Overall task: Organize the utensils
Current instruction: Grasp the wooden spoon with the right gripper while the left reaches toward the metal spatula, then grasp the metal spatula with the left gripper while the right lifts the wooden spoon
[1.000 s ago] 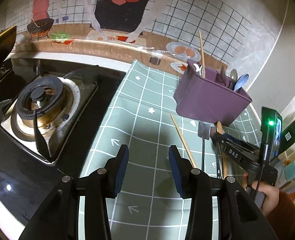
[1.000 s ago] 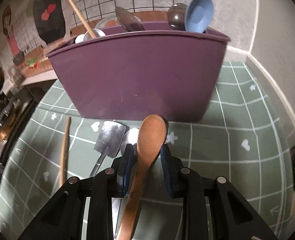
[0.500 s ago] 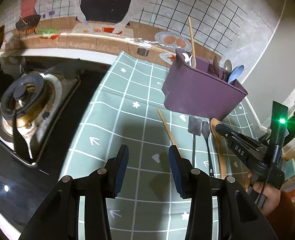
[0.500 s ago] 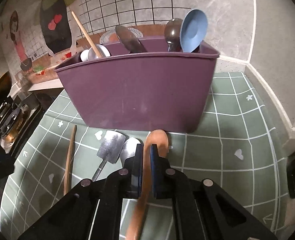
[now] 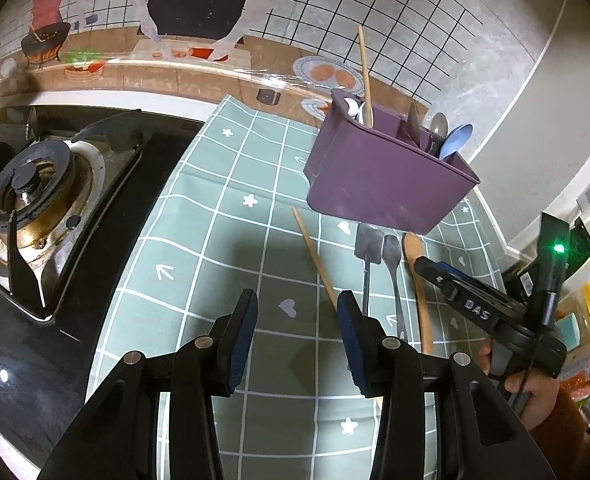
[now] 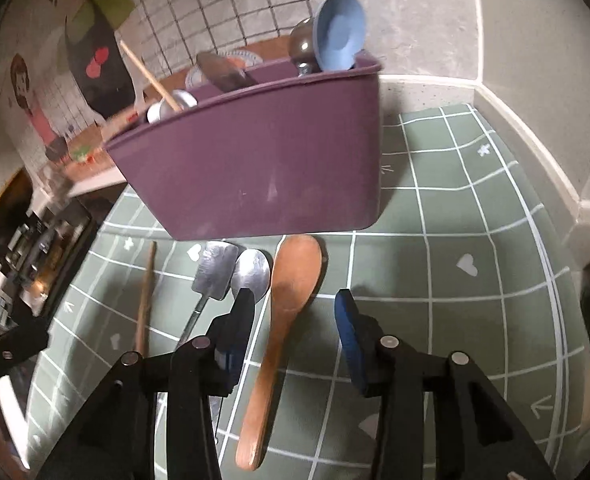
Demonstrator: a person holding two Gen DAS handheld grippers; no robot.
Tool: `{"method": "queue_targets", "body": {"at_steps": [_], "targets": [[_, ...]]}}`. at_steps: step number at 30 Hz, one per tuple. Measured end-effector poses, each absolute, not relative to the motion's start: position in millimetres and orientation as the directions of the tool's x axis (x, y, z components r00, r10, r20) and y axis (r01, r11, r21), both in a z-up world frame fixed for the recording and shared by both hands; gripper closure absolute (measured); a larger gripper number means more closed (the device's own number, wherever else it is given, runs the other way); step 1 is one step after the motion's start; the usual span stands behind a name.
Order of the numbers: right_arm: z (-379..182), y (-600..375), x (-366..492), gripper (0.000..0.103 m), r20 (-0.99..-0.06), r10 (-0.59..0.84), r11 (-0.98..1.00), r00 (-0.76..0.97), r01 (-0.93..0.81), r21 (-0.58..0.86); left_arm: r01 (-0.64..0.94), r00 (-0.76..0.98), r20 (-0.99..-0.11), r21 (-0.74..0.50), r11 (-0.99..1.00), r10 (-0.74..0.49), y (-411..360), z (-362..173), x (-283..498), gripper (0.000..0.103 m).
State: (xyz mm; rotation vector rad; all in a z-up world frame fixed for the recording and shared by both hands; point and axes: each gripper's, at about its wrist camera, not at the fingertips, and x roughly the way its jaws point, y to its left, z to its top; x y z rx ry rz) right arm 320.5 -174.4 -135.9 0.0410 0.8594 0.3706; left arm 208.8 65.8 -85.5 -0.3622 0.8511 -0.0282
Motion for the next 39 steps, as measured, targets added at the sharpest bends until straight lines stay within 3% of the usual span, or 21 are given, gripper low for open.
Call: {"method": "queue_targets", "body": {"at_steps": [10, 12, 17, 29, 30, 32, 39], "targets": [[-143, -128, 337, 0.065, -0.758, 0.194, 0.947, 0.623, -0.32, -0.02, -0.171, 0.661, -0.741, -0.3, 0.939, -0.116, 83, -85, 203, 0.06], [-141, -127, 338, 0.075, -0.758, 0.207, 0.943, 0.619, -0.334, -0.015, -0.178, 0.657, -0.746, -0.298, 0.938, -0.113, 84, -86, 203, 0.06], [-133, -142, 331, 0.075, -0.738, 0.223, 0.946, 0.636, -0.325, 0.006, -0.158, 0.649, -0.75, -0.297, 0.942, -0.128, 75, -87, 212, 0.06], [-62, -214, 265, 0.076, -0.569, 0.244, 0.967, 0.785, -0.245, 0.076, -0.003, 0.618, -0.745, -0.32, 0.947, -0.25, 14, -100, 262, 0.06], [-56, -219, 260, 0.08, -0.558, 0.241, 0.968, 0.794, -0.239, 0.078, 0.016, 0.621, -0.743, -0.306, 0.952, -0.249, 9, -100, 266, 0.06], [-48, -222, 255, 0.098, -0.551, 0.231, 0.971, 0.802, -0.229, 0.074, 0.063, 0.62, -0.739, -0.289, 0.955, -0.265, -3, -101, 276, 0.06], [-37, -243, 240, 0.098, -0.539, 0.225, 0.973, 0.812, -0.221, 0.072, 0.097, 0.596, -0.765, -0.231, 0.968, -0.243, -20, -108, 311, 0.06]]}}
